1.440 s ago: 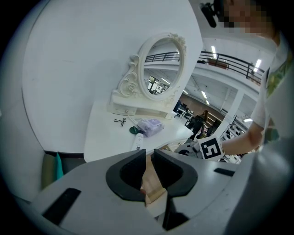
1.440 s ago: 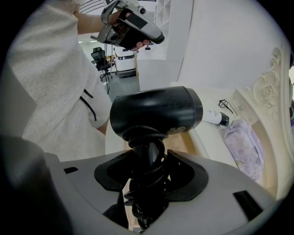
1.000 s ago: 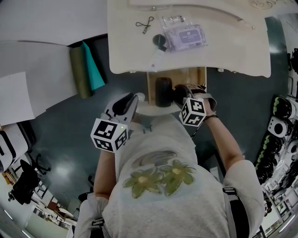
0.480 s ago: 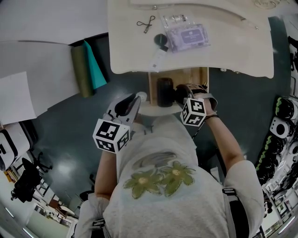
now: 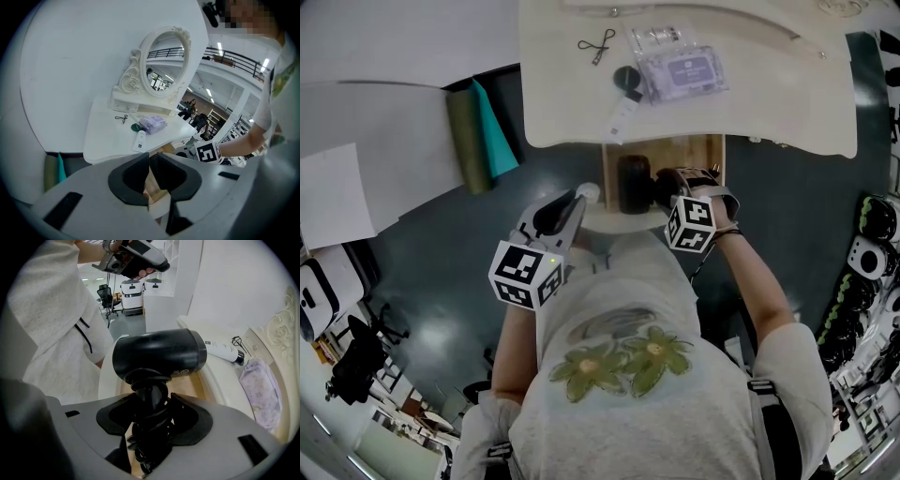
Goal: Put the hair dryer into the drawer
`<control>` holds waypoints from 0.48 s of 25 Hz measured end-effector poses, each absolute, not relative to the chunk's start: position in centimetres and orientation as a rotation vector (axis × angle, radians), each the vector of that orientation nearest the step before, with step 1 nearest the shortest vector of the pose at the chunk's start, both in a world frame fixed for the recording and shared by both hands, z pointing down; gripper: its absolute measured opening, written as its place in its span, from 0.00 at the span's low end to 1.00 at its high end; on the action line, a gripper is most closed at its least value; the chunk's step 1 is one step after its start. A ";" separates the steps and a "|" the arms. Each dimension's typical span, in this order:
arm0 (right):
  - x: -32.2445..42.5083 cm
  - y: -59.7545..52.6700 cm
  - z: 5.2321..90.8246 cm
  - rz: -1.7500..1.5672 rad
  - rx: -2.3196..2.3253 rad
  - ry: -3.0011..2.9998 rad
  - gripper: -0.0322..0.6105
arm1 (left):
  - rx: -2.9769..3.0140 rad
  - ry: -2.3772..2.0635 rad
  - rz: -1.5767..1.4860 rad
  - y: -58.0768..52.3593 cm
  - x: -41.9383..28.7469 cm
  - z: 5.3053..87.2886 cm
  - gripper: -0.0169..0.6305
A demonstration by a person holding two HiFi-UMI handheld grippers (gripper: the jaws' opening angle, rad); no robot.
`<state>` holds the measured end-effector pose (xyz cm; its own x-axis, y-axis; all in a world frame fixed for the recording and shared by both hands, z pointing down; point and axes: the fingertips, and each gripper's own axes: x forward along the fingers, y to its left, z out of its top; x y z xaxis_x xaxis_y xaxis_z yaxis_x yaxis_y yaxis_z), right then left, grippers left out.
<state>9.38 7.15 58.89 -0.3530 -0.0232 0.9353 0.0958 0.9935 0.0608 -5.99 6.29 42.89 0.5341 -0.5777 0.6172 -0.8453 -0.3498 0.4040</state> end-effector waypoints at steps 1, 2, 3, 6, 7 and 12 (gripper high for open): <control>9.4 7.1 59.0 -0.122 -0.052 -1.928 0.38 | 2.064 -1.147 0.485 6.3 -6.0 42.9 0.12; 9.4 7.1 59.1 -0.121 -0.052 -1.928 0.38 | 2.064 -1.146 0.485 6.3 -5.9 43.0 0.12; 9.4 7.1 59.2 -0.120 -0.053 -1.928 0.38 | 2.063 -1.145 0.486 6.3 -5.9 43.0 0.12; 9.5 7.1 59.4 -0.119 -0.056 -1.925 0.38 | 2.061 -1.140 0.489 6.4 -5.8 43.1 0.12; 9.5 7.0 59.5 -0.118 -0.057 -1.924 0.38 | 2.061 -1.139 0.490 6.4 -5.8 43.1 0.12; 9.5 6.9 60.0 -0.117 -0.060 -1.922 0.38 | 2.055 -1.135 0.493 6.4 -5.7 43.3 0.12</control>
